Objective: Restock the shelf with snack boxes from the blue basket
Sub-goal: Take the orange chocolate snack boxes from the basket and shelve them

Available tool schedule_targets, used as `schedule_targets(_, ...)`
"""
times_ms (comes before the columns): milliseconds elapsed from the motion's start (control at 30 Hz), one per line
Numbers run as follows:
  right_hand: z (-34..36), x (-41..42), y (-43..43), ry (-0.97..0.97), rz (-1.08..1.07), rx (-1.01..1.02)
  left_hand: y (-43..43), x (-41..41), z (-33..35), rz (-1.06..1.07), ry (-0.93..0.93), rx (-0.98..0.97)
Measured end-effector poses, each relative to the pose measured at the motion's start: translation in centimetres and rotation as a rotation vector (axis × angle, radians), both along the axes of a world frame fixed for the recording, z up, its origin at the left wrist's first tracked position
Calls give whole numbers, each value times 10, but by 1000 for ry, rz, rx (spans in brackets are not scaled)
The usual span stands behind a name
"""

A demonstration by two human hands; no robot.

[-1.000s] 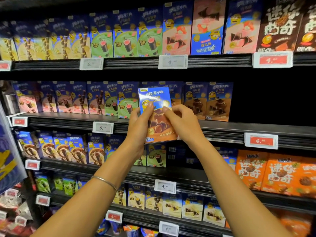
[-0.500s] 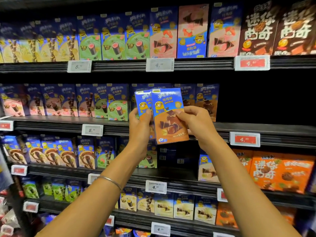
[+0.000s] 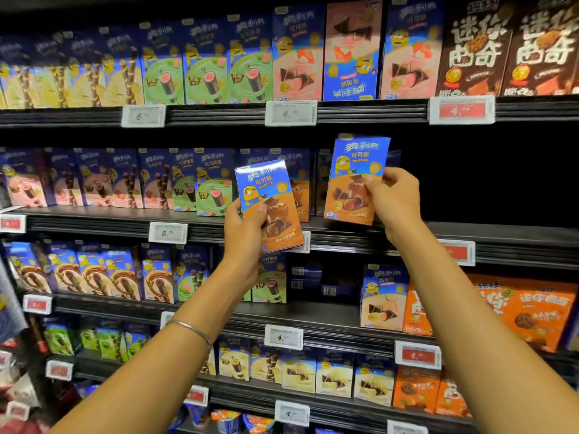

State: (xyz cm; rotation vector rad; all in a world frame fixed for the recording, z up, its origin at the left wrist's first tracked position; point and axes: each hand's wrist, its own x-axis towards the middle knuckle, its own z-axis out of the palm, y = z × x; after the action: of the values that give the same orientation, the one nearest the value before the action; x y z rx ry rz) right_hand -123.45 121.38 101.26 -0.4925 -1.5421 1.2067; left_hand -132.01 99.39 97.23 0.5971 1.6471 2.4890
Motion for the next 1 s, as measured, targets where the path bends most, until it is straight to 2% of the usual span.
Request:
schedule_targets(167, -9, -30, 14, -199, -158, 210, -6, -1, 0, -11, 15, 13)
schedule_targets(533, -20, -53, 12, -308, -300, 366, -15, -1, 1, -28, 36, -14)
schedule_targets(733, -27, -52, 12, -356, -198, 375, -14, -3, 4, -33, 22, -23)
schedule_targets(867, -28, -36, 3, -212, -234, 340, -8, -3, 1, -24, 45, -37)
schedule_targets(1000, -33, -15, -29, -50, -111, 363, 3, -1, 4, -41, 57, -51)
